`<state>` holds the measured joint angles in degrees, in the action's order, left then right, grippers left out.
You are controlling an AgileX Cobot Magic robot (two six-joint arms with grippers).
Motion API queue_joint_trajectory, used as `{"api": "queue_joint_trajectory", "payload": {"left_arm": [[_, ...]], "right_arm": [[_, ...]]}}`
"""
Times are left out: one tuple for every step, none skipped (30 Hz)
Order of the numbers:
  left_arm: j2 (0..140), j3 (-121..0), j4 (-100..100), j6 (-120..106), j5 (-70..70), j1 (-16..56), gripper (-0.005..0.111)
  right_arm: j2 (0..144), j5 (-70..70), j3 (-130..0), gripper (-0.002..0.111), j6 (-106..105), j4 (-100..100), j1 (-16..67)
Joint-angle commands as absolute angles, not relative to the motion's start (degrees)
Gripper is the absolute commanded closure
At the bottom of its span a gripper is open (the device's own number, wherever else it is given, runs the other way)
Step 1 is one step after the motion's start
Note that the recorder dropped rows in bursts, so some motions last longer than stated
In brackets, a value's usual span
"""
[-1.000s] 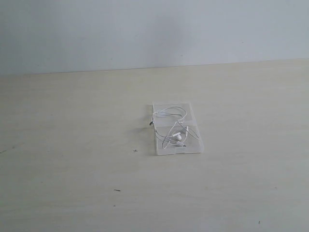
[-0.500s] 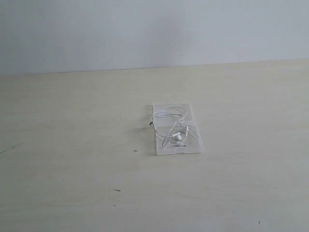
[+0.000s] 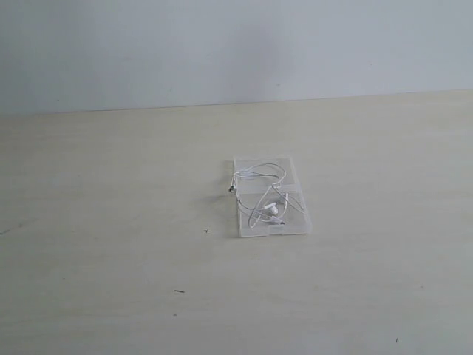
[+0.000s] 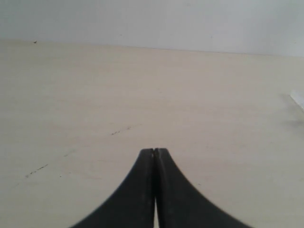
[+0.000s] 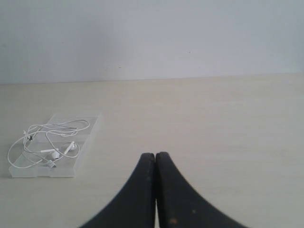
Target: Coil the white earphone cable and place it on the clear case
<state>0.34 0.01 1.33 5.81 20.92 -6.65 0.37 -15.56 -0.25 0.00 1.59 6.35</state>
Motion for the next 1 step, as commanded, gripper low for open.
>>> {"api": "queue_joint_trajectory", "payload": {"left_arm": [[0.0, 0.0, 1.2, 6.1, 20.5, -6.8, 0.107]], "right_arm": [[0.0, -15.2, 0.0, 0.108, -0.4, 1.6, 6.0]]}}
